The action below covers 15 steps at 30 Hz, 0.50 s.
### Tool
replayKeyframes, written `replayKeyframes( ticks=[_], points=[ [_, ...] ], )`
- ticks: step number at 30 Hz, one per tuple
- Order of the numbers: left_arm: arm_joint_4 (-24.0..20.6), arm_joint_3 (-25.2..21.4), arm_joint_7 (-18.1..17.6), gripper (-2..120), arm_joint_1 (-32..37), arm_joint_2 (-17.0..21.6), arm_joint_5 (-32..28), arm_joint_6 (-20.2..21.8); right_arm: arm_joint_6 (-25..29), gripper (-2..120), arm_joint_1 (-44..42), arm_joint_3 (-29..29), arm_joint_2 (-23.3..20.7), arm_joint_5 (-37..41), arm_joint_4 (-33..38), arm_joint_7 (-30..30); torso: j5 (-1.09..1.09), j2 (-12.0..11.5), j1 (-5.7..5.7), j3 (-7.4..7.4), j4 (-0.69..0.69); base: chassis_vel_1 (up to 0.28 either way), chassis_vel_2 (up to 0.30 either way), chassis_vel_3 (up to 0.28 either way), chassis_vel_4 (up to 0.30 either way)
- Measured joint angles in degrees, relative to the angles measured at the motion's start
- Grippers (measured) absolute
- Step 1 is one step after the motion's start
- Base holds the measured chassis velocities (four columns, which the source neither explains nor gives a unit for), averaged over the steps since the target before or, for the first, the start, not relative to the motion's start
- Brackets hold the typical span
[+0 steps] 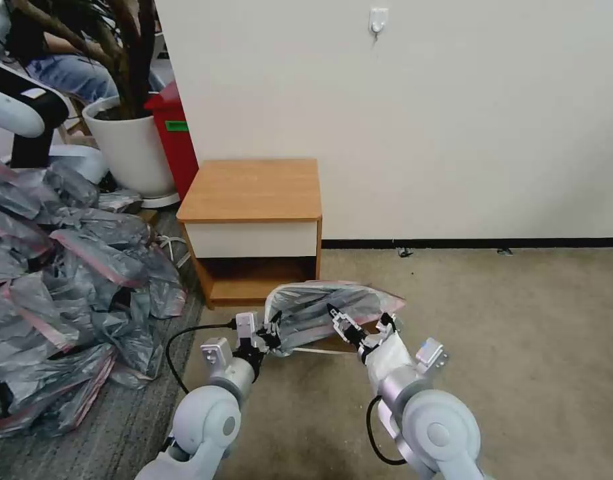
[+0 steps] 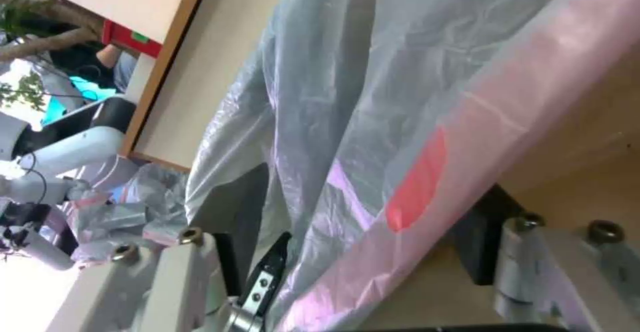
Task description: Pick up the garbage bag from the table and place it over the trash can.
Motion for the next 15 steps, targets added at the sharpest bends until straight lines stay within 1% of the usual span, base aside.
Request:
replayKeyframes(
  ticks=[6, 9, 13, 14, 15],
  points=[
    [-0.07, -0.07, 0.00, 2, -0.01, 0.19, 0.00, 0.00, 0.02, 64, -0.28, 0.00, -0.10, -0.06, -0.12, -0.04, 0.00, 0.00, 0.00, 0.00, 0.00, 0.000, 0.000, 0.000, 0.000],
    [-0.07, -0.10, 0.00, 2, -0.15, 0.41, -0.01, 0.01, 0.09, 62, -0.30, 0.05, -0.19, -0.08, -0.12, -0.09, 0.00, 0.00, 0.00, 0.00, 0.00, 0.000, 0.000, 0.000, 0.000],
    [-0.07, 0.01, 0.00, 2, -0.26, 0.47, -0.05, 0.02, 0.26, 53, -0.27, 0.12, -0.24, -0.15, -0.18, -0.16, 0.00, 0.00, 0.00, 0.00, 0.00, 0.000, 0.000, 0.000, 0.000],
    [-0.07, 0.01, 0.00, 2, -0.26, 0.47, -0.05, 0.02, 0.26, 53, -0.27, 0.12, -0.24, -0.15, -0.18, -0.16, 0.00, 0.00, 0.00, 0.00, 0.00, 0.000, 0.000, 0.000, 0.000],
    [-0.05, 0.04, 0.00, 2, -0.33, 0.53, -0.06, 0.03, 0.31, 48, -0.26, 0.13, -0.26, -0.16, -0.18, -0.18, 0.00, 0.00, 0.00, 0.00, 0.00, 0.000, 0.000, 0.000, 0.000]
  ],
)
